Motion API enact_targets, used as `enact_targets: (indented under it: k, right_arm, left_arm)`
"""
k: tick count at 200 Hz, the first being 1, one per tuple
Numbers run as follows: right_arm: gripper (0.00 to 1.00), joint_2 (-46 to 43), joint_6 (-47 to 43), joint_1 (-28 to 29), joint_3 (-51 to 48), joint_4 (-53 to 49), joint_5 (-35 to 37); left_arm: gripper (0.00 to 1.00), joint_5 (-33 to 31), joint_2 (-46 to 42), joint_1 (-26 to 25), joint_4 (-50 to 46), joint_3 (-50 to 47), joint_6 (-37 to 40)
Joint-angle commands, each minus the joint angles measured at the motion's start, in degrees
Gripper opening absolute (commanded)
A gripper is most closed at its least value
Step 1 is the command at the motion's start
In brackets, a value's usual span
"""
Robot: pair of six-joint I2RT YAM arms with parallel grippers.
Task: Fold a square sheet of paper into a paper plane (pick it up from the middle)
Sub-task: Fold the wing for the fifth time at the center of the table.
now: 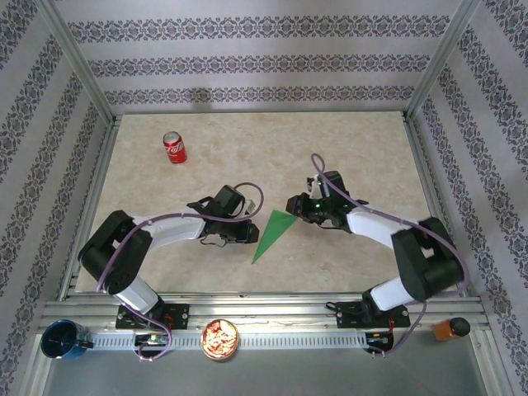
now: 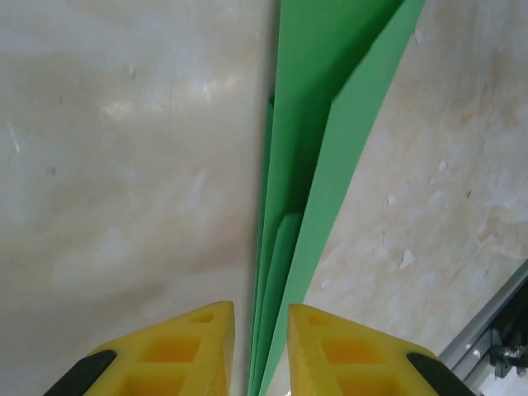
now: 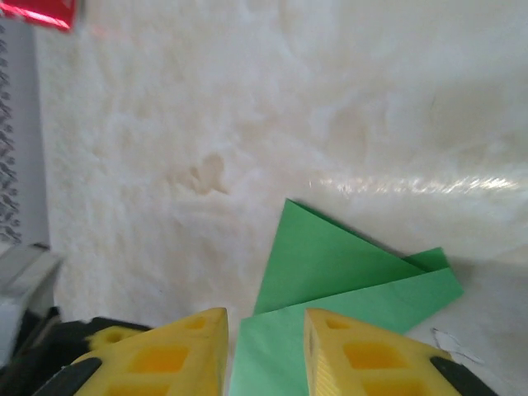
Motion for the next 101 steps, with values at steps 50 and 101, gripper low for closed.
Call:
enact_targets:
  k: [50, 101]
  right_arm:
    - [0.31, -2.7, 2.1, -1.3, -7.7, 0.3, 0.3]
    - [0.31, 0.5, 2.3, 0.8, -7.5, 1.5, -0.3]
  left_arm:
    - [0.25, 1.9, 7.8, 1.0, -0.8, 7.3, 3.8]
    - [0.26, 2.8, 10.9, 1.0, -2.4, 9.5, 5.1]
